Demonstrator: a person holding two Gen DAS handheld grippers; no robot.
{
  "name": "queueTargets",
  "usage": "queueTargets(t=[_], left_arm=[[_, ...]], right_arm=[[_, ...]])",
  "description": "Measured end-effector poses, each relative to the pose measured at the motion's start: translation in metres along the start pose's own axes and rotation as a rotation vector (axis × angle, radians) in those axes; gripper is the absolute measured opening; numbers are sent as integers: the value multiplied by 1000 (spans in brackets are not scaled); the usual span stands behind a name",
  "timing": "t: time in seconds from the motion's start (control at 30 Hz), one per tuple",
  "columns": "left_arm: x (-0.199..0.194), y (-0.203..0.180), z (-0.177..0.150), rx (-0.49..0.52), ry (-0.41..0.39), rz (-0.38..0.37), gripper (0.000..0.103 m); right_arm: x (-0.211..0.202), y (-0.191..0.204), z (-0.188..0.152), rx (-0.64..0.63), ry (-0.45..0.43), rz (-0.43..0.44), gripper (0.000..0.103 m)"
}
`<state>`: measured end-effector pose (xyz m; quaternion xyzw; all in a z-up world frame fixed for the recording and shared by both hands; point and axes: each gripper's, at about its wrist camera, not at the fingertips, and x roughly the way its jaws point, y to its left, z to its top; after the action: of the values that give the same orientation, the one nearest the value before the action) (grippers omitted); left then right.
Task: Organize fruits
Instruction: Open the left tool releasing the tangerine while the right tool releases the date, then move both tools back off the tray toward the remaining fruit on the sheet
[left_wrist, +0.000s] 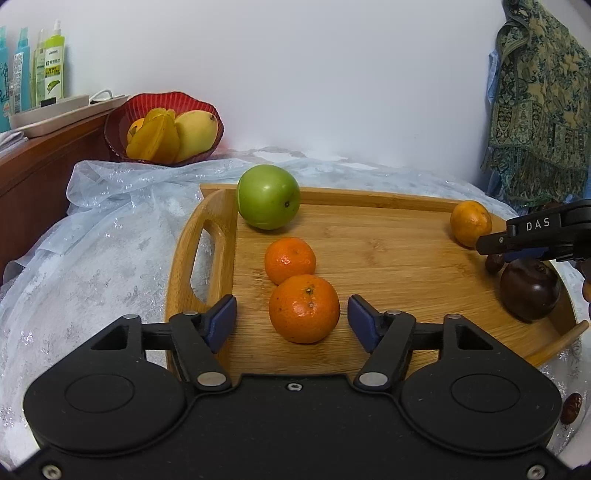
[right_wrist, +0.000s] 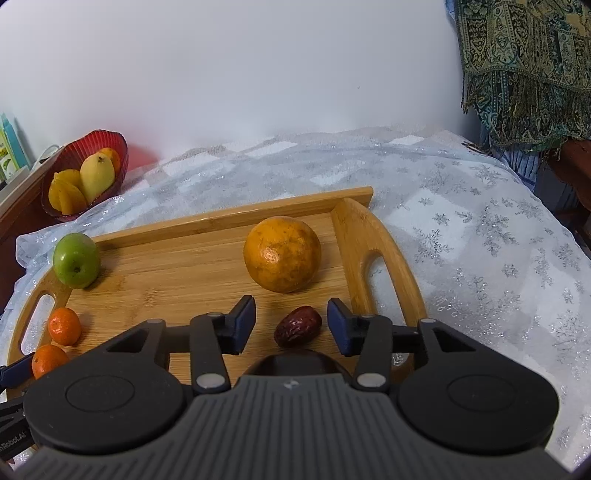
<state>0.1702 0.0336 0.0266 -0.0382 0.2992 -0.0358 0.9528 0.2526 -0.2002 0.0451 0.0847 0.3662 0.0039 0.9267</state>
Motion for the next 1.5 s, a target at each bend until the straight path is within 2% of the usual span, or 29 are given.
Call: queueTargets(t=[0.4, 0.6, 0.8, 1.0, 1.2, 1.37, 1.5], left_arm=[[-16, 1, -4, 0, -18, -11, 76], [-34, 4, -11, -15, -38, -39, 87], [-60, 6, -22, -11, -83, -40, 94], [-85, 9, -39, -15, -116, -58, 98], [-106, 10, -61, -2, -145, -51, 100], [-125, 7, -81, 24, -185, -47, 101], [-134, 8, -94, 39, -177, -42, 101]], right_arm=[[-28, 3, -11, -14, -84, 11, 76], [-51, 4, -23, -3, -173, 25, 89], [-70, 7, -37, 12, -265, 27, 94], [-92, 7, -69, 20, -354, -3, 102], [-116, 21, -109, -38, -441, -3, 103], [-126, 42, -143, -104, -463, 12, 103], [-131, 56, -168, -166, -447, 38, 103]])
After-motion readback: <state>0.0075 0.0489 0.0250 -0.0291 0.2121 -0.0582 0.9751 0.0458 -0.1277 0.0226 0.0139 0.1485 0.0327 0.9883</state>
